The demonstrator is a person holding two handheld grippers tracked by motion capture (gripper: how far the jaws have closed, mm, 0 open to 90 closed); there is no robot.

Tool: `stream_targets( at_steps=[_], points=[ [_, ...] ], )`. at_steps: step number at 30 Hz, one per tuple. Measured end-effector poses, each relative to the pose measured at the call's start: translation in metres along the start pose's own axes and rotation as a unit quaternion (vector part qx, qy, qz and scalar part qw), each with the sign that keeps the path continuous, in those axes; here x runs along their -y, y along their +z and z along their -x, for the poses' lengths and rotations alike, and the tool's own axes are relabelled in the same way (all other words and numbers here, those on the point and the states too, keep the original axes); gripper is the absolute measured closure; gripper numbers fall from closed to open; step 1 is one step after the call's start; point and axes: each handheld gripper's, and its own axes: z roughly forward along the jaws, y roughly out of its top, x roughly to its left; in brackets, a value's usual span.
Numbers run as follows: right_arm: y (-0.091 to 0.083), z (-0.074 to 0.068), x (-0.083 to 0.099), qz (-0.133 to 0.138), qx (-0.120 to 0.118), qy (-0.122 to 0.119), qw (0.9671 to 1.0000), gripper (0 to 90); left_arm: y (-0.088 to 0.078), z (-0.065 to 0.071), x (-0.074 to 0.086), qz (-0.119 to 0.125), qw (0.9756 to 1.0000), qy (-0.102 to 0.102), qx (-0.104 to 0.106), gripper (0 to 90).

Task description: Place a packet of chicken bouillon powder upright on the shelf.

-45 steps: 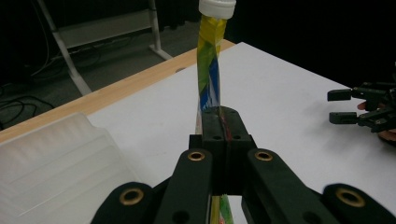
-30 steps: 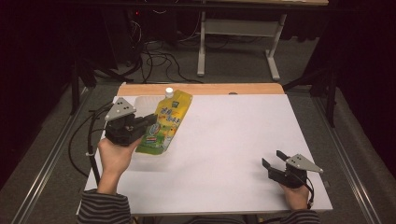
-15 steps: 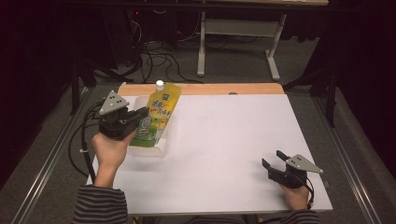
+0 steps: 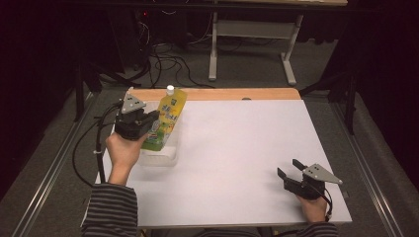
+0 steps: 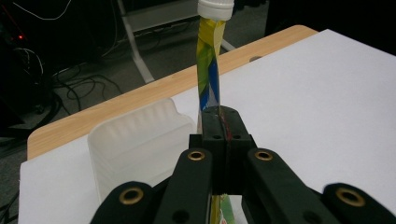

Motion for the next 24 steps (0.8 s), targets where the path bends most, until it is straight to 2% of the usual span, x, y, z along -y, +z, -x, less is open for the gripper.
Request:
stream_targets(
  at_steps=[6,9,11,12,14,17,19,21,22,23,24],
  points=[
    [0.0,0.0,0.0,-0.003,0.0,0.001,1.0,31.3,0.015,-0.003,0.005,-0.001,0.9998,-0.008,0.017,90.0],
    [0.0,0.0,0.0,0.0,0.001,0.002,1.0,31.3,0.026,-0.004,0.016,-0.026,0.9996,-0.003,0.015,89.9],
    [0.0,0.0,0.0,-0.001,0.001,0.001,1.0,31.3,0.026,-0.005,0.018,-0.024,0.9996,-0.005,0.014,89.7],
    [0.0,0.0,0.0,-0.001,0.001,0.001,1.0,31.3,0.025,-0.006,0.02,-0.022,0.9995,-0.012,0.02,89.7],
    [0.0,-0.001,0.0,-0.003,0.0,-0.003,1.0,31.2,0.023,-0.008,0.023,-0.04,0.9991,-0.008,0.013,89.2],
    [0.0,-0.001,0.0,-0.001,0.0,-0.002,1.0,31.3,0.022,-0.009,0.023,-0.052,0.9986,-0.005,0.003,88.6],
    [0.0,-0.001,0.0,-0.002,-0.001,0.001,1.0,31.3,0.022,-0.009,0.022,-0.059,0.9982,-0.005,0.003,88.0],
    [0.0,-0.001,0.0,-0.001,-0.001,-0.002,1.0,31.3,0.024,-0.008,0.021,-0.078,0.997,-0.003,0.003,86.4],
    [0.0,-0.001,0.0,-0.001,-0.001,-0.002,1.0,31.3,0.024,-0.008,0.021,-0.078,0.997,-0.003,0.003,85.3],
    [0.0,-0.001,0.0,-0.002,-0.002,-0.003,1.0,31.3,0.027,-0.007,0.02,-0.094,0.9955,-0.003,0.003,83.8],
    [0.0,-0.001,0.0,-0.003,-0.002,-0.001,1.0,31.3,0.03,-0.006,0.02,-0.099,0.995,-0.006,0.005,83.7]
  ],
)
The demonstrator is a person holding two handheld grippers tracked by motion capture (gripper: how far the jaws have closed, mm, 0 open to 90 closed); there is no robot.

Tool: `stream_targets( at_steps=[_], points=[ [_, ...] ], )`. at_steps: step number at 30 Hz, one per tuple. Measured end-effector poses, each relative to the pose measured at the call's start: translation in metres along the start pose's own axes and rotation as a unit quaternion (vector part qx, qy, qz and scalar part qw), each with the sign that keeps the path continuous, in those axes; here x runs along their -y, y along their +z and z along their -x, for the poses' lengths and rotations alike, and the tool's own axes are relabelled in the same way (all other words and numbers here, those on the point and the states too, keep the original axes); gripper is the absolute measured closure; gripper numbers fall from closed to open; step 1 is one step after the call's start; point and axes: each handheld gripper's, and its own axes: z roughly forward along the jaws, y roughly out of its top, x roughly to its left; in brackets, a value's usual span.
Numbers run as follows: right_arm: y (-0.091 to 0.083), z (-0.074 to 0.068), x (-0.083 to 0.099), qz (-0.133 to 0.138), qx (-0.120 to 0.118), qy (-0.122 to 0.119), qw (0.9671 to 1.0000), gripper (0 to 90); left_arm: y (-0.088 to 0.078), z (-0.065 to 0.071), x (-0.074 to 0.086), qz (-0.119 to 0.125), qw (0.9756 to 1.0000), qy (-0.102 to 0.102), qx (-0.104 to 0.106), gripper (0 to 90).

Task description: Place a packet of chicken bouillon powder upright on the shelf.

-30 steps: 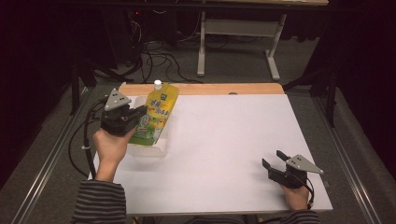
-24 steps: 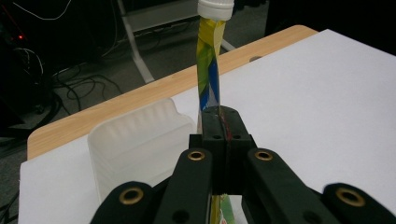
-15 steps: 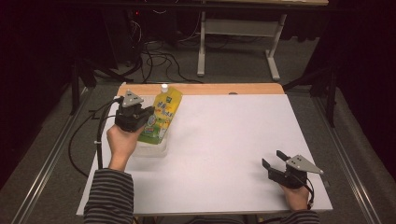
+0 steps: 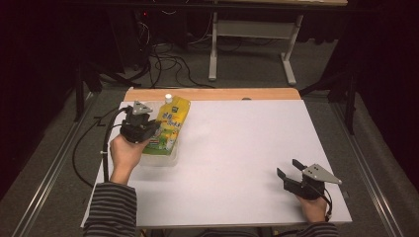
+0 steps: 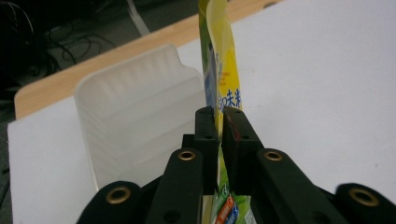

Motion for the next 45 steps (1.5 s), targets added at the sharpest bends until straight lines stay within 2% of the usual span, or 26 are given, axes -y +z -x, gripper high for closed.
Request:
stream_targets(
  at_steps=[3,8,11,15,18,21,22,23,25,27,31,37,39,43,45],
  points=[
    [0.0,0.0,0.0,0.0,0.0,-0.001,1.0,31.3,0.005,0.001,-0.001,-0.013,0.9999,-0.004,0.001,83.6],
    [0.0,0.001,0.0,0.0,0.0,0.001,1.0,31.3,0.02,0.0,-0.001,-0.05,0.9987,-0.009,0.007,85.0],
    [0.001,0.0,0.0,-0.001,0.001,-0.003,1.0,31.4,0.02,0.0,-0.001,-0.046,0.9989,-0.009,0.006,89.2],
    [0.002,0.0,-0.001,-0.006,0.003,-0.004,1.0,31.6,0.018,0.003,0.002,-0.029,0.9995,0.008,-0.005,89.8],
    [0.003,0.001,-0.001,-0.014,0.001,-0.002,0.9999,31.3,0.016,0.006,0.006,0.004,0.9999,0.012,-0.012,89.9],
    [0.001,0.0,-0.001,-0.007,0.005,-0.002,1.0,32.1,0.017,0.009,0.012,0.028,0.9994,0.013,-0.012,89.8],
    [0.001,0.0,0.0,-0.005,0.006,-0.002,1.0,32.1,0.017,0.009,0.012,0.028,0.9994,0.013,-0.012,89.7],
    [0.001,0.0,-0.001,-0.006,0.004,-0.001,1.0,31.9,0.019,0.009,0.016,0.026,0.9993,0.024,-0.015,89.7],
    [0.002,0.0,-0.001,-0.007,0.003,-0.001,1.0,31.9,0.016,0.007,0.019,0.026,0.9994,0.023,-0.007,89.6],
    [0.002,0.0,-0.001,-0.006,0.004,-0.003,1.0,31.8,0.013,0.007,0.022,0.022,0.9993,0.028,-0.008,89.5],
    [0.001,0.0,0.0,-0.006,0.005,-0.002,1.0,31.7,0.011,0.003,0.023,0.012,0.9998,0.016,0.003,89.1],
    [0.001,-0.001,0.0,-0.004,0.005,-0.002,1.0,31.6,0.009,0.001,0.024,-0.024,0.9996,0.015,0.003,88.8],
    [0.001,0.0,0.0,-0.005,0.004,-0.002,1.0,31.6,0.008,0.002,0.024,-0.033,0.9991,0.024,-0.007,88.9],
    [0.001,-0.001,0.0,-0.004,0.006,-0.001,1.0,31.6,0.007,0.009,0.029,-0.02,0.9987,0.043,-0.02,89.8],
    [0.001,0.0,-0.001,-0.006,0.005,-0.001,1.0,31.6,0.007,0.01,0.029,-0.012,0.9987,0.047,-0.018,90.0]
  ],
)
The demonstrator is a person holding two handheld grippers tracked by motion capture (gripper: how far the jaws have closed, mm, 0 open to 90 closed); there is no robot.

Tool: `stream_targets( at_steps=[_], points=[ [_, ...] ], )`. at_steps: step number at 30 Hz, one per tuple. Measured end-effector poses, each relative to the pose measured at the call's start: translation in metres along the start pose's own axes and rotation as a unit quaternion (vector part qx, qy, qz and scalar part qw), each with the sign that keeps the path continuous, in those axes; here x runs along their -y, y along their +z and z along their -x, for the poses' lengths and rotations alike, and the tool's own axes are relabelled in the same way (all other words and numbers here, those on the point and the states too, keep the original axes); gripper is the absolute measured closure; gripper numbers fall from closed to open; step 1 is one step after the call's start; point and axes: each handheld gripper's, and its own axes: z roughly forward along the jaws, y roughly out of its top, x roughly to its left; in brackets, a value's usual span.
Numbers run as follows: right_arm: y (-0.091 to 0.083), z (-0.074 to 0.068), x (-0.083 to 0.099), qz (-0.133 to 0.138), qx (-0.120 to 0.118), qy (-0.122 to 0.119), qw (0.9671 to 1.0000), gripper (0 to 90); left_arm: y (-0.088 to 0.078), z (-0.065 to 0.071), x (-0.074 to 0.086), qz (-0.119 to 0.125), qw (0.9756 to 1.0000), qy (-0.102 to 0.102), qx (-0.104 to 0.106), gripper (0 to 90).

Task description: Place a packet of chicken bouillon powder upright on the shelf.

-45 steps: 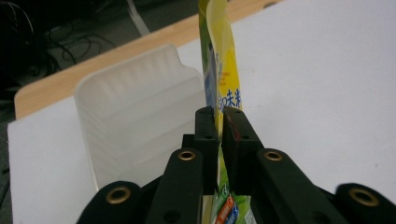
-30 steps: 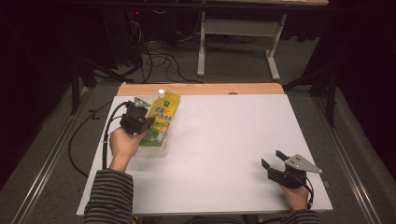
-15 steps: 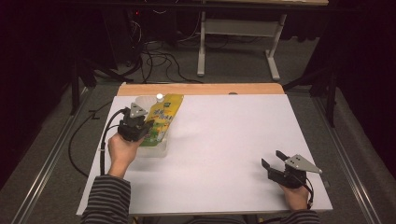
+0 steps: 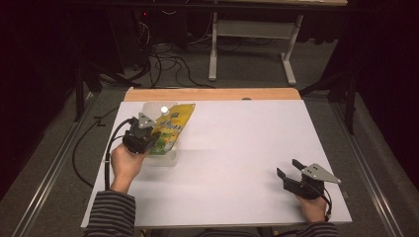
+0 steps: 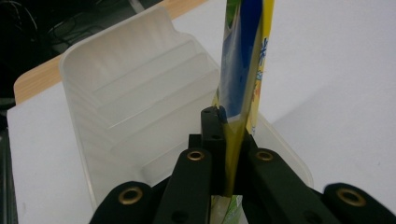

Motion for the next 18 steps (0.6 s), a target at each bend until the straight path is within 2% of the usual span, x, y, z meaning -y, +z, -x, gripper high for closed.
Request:
stream_targets(
  at_steps=[1,2,4,7,9,14,18],
  points=[
    [0.0,0.0,0.0,-0.002,-0.001,0.0,1.0,31.6,0.001,0.003,0.002,0.012,0.9999,0.006,-0.005,90.0],
    [0.0,0.0,0.0,-0.002,-0.001,0.0,1.0,31.6,0.001,0.003,0.002,0.012,0.9999,0.006,-0.005,90.0],
    [0.0,0.0,0.0,0.0,-0.001,-0.002,1.0,31.6,0.003,0.002,0.004,0.023,0.9997,-0.001,0.0,90.0],
    [0.0,0.0,0.0,-0.001,0.0,-0.001,1.0,31.6,0.006,0.001,0.008,0.037,0.9992,-0.01,-0.007,89.9],
    [0.0,0.0,0.0,0.0,0.0,-0.002,1.0,31.6,0.005,-0.002,0.01,0.035,0.9993,-0.015,-0.002,89.7],
    [0.0,0.0,0.0,0.0,-0.001,0.0,1.0,31.6,0.003,-0.001,0.011,0.024,0.9997,-0.011,0.003,88.8],
    [0.0,0.0,0.0,0.001,-0.001,-0.001,1.0,31.6,0.002,-0.005,0.016,0.026,0.9992,-0.029,0.011,87.7]
  ],
)
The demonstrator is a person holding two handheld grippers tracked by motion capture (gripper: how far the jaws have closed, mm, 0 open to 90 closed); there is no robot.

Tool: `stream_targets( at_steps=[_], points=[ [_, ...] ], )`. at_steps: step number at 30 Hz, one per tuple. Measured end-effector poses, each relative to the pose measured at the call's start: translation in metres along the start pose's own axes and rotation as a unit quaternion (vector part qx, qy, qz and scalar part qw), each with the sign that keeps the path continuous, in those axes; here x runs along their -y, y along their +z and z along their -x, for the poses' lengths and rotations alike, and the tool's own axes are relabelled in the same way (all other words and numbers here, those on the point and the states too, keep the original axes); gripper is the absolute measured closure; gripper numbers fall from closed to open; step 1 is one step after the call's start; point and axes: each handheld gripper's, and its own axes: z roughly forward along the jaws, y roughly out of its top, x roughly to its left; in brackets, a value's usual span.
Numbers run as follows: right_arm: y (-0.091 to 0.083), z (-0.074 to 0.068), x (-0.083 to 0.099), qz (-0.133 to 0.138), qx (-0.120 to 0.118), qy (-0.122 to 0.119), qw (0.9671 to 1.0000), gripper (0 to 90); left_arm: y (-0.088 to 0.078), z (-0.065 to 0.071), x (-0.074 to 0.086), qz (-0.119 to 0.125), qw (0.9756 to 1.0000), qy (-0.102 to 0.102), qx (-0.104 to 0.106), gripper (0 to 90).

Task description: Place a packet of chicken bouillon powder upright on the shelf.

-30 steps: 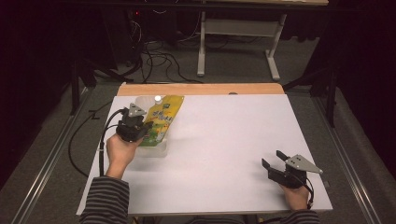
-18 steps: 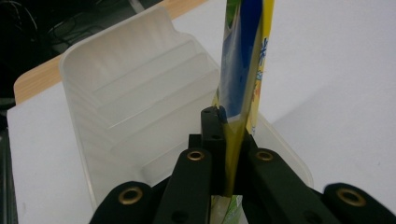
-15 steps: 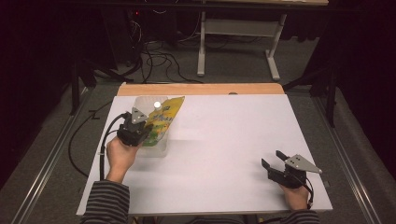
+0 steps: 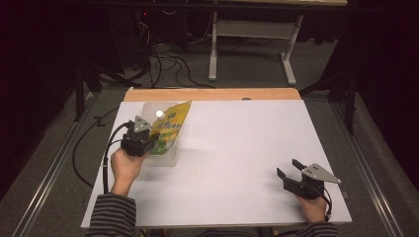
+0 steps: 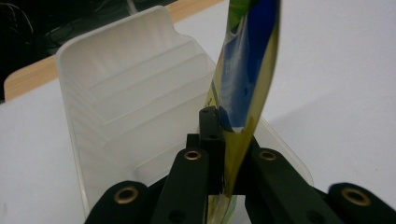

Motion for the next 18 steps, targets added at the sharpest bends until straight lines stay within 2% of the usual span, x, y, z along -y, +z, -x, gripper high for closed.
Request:
stream_targets(
  at_steps=[1,2,3,6,9,12,15,18],
  points=[
    [0.0,0.0,0.0,0.001,0.0,0.0,1.0,31.6,-0.001,-0.002,0.004,0.002,0.9999,-0.01,0.003,86.7],
    [0.0,0.0,0.0,0.001,0.0,0.0,1.0,31.6,-0.001,-0.002,0.004,0.002,0.9999,-0.01,0.003,86.2],
    [0.0,0.0,0.0,0.001,-0.001,-0.001,1.0,31.5,-0.003,-0.005,0.008,0.002,0.9997,-0.021,0.008,85.1],
    [0.0,0.0,0.0,0.002,0.001,0.0,1.0,31.6,-0.003,-0.008,0.012,-0.001,0.9995,-0.031,0.007,83.6],
    [0.0,0.0,0.0,0.001,0.003,0.001,1.0,31.6,-0.004,-0.01,0.018,0.006,0.9986,-0.049,0.017,82.5],
    [0.0,0.0,0.0,-0.002,0.002,0.001,1.0,31.6,-0.004,-0.009,0.019,0.009,0.9984,-0.053,0.014,80.1],
    [0.0,0.0,0.0,0.0,0.003,0.0,1.0,31.6,-0.006,-0.008,0.022,0.025,0.9975,-0.063,0.02,78.2],
    [0.0,0.0,0.0,-0.002,0.002,-0.002,1.0,31.6,-0.009,-0.007,0.024,0.029,0.9976,-0.061,0.015,77.7]
  ],
)
